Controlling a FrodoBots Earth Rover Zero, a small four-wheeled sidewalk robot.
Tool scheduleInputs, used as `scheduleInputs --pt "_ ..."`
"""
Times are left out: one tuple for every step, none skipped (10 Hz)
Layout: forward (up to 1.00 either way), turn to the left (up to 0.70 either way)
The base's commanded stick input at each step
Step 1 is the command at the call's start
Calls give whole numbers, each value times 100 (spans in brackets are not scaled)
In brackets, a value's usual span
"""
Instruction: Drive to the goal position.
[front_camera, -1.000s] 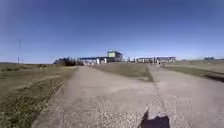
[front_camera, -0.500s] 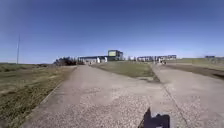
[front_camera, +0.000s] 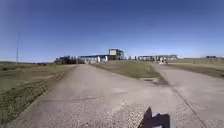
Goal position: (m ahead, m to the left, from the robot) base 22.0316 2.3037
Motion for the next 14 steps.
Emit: scheduleInputs --pt "100 12" --pt "100 40" --pt "100 40" --pt "100 38" --pt "100 19" --pt "100 0" --pt "100 0" --pt "100 0" --pt "100 0" --pt "100 0" --pt "100 0" --pt "100 0" --pt "100 40" --pt "100 40"
